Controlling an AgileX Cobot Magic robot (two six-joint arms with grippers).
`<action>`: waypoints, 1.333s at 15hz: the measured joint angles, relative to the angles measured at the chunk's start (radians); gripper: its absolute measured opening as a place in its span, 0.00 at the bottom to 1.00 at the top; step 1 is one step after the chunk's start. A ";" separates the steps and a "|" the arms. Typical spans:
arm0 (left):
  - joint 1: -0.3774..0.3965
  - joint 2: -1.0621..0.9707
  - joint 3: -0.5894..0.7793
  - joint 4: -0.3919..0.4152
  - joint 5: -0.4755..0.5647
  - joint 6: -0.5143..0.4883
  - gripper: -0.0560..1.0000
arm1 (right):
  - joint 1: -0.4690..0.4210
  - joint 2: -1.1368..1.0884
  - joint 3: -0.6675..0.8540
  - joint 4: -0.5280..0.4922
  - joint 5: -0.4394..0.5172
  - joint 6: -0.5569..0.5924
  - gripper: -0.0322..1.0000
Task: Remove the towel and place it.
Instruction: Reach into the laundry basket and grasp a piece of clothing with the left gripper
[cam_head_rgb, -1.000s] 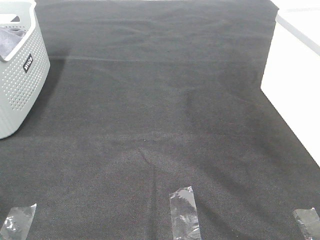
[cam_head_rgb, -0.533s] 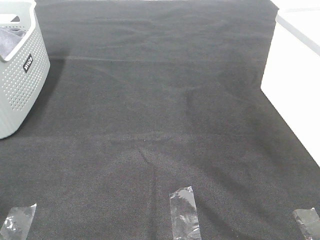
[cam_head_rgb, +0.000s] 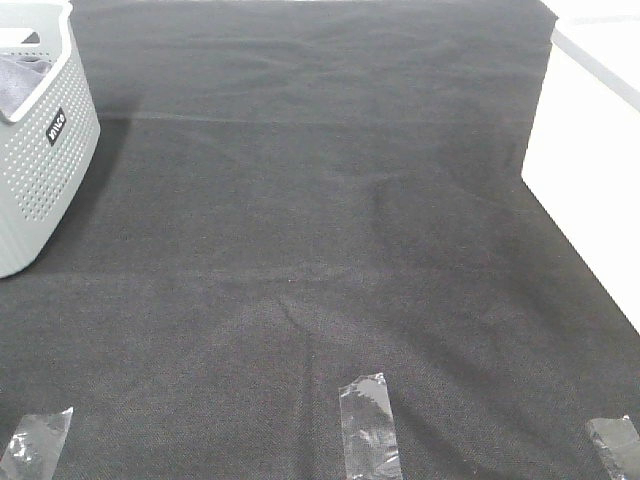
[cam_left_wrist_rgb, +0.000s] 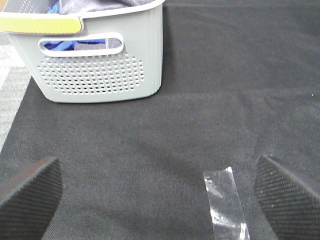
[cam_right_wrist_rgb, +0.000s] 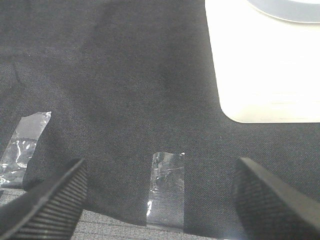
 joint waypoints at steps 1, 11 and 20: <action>0.000 0.032 -0.007 0.000 0.003 0.016 0.99 | 0.000 0.000 0.000 0.000 0.000 0.000 0.79; 0.000 0.884 -0.579 0.086 0.046 0.812 0.99 | 0.000 0.000 0.000 0.000 0.000 0.000 0.79; 0.110 1.678 -1.205 0.429 0.040 0.916 0.99 | 0.000 0.000 0.000 0.000 0.000 0.000 0.79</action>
